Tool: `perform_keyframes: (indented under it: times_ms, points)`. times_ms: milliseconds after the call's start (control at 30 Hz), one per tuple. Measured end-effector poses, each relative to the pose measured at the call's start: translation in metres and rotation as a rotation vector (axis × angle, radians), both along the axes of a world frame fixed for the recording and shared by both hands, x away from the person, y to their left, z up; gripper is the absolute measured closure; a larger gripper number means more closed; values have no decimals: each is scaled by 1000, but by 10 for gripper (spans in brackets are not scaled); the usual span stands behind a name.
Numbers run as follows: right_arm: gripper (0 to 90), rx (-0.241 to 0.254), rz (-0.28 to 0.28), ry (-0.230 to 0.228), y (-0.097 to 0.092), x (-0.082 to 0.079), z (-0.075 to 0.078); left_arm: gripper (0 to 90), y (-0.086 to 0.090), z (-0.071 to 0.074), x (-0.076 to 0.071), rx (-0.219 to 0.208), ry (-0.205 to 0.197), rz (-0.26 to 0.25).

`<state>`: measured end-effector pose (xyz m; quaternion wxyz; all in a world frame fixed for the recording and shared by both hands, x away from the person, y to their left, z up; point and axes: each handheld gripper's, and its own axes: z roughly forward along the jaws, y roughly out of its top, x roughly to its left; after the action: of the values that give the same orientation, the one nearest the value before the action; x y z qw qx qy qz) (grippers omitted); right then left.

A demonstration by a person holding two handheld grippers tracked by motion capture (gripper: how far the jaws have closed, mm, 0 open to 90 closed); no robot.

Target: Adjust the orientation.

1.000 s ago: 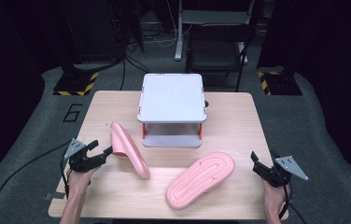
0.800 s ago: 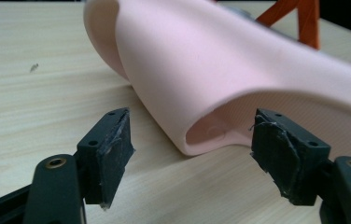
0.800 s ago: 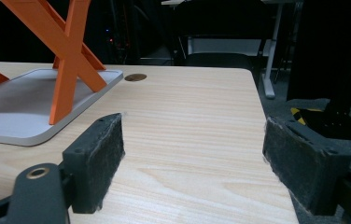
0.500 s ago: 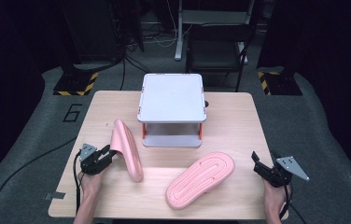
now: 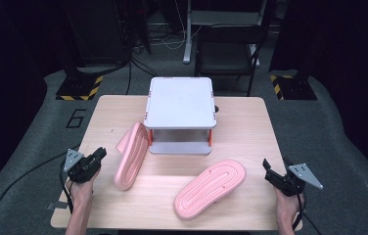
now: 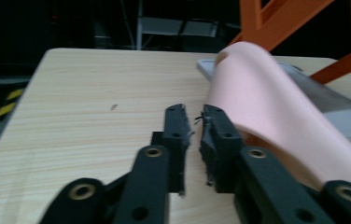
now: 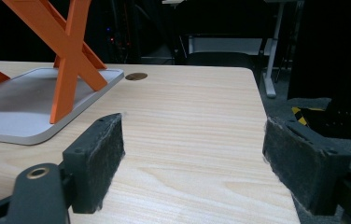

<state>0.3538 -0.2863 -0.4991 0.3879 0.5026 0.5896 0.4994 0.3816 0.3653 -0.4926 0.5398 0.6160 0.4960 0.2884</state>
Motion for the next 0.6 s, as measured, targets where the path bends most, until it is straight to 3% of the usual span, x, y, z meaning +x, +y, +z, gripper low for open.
perform_keyframes:
  times_ms: [100, 133, 300, 467, 500, 533, 567, 600]
  points:
    - [198, 5, 6, 10, 1, 0, 0, 624, -6, 3, 1, -21, -4, -36]
    - [198, 2, 5, 8, 1, 1, -1, 567, -13, 5, 4, 9, 8, -41]
    - [198, -4, 9, 12, 1, 0, 0, 482, -31, 1, 13, 92, 53, -51]
    - [198, 5, 2, 11, -2, 0, 0, 490, -43, 4, 12, 79, 12, -88]
    - [198, 7, 2, 14, -2, 0, -1, 490, -50, 6, 10, 80, -5, -142]
    - [198, 7, 2, 14, -2, 0, -1, 485, -50, 6, 10, 80, -5, -142]
    - [199, 3, 5, 16, -2, 0, -1, 476, -53, 7, 9, 85, -11, -179]
    - [199, 1, 4, 10, -1, 1, -1, 468, -58, 9, 8, 115, -26, -198]
